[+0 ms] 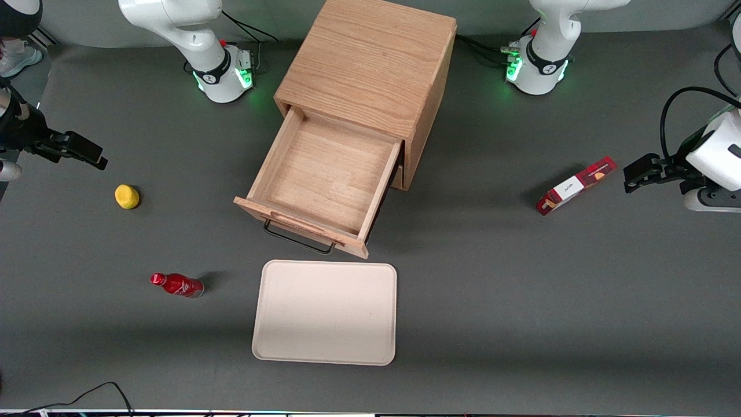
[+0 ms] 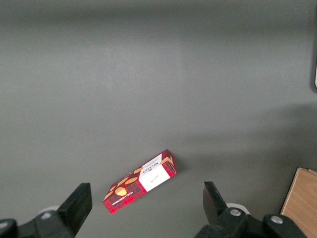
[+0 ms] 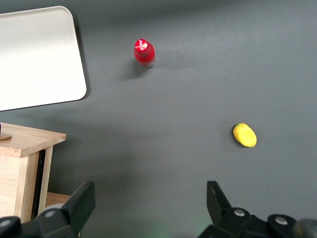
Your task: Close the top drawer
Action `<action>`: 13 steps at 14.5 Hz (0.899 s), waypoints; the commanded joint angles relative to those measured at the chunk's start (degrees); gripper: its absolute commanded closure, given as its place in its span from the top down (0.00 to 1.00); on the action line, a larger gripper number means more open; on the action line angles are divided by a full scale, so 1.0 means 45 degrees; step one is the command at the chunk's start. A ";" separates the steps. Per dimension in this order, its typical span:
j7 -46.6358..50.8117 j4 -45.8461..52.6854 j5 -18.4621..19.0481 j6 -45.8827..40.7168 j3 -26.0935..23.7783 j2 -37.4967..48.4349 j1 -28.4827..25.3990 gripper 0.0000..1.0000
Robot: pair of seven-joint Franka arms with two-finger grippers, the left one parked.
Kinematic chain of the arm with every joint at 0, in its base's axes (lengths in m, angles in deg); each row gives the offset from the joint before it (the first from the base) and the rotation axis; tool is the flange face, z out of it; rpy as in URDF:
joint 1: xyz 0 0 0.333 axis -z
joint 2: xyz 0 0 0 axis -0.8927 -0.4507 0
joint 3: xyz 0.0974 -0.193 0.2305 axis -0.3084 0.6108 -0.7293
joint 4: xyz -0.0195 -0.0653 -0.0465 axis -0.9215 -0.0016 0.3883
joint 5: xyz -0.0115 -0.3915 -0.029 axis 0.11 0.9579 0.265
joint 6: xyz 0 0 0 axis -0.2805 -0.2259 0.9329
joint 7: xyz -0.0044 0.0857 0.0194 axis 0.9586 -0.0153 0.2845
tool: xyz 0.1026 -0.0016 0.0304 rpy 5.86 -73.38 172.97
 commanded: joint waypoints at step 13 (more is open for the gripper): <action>-0.0279 0.0557 0.0028 -0.0265 0.0044 -0.0199 -0.0072 1.00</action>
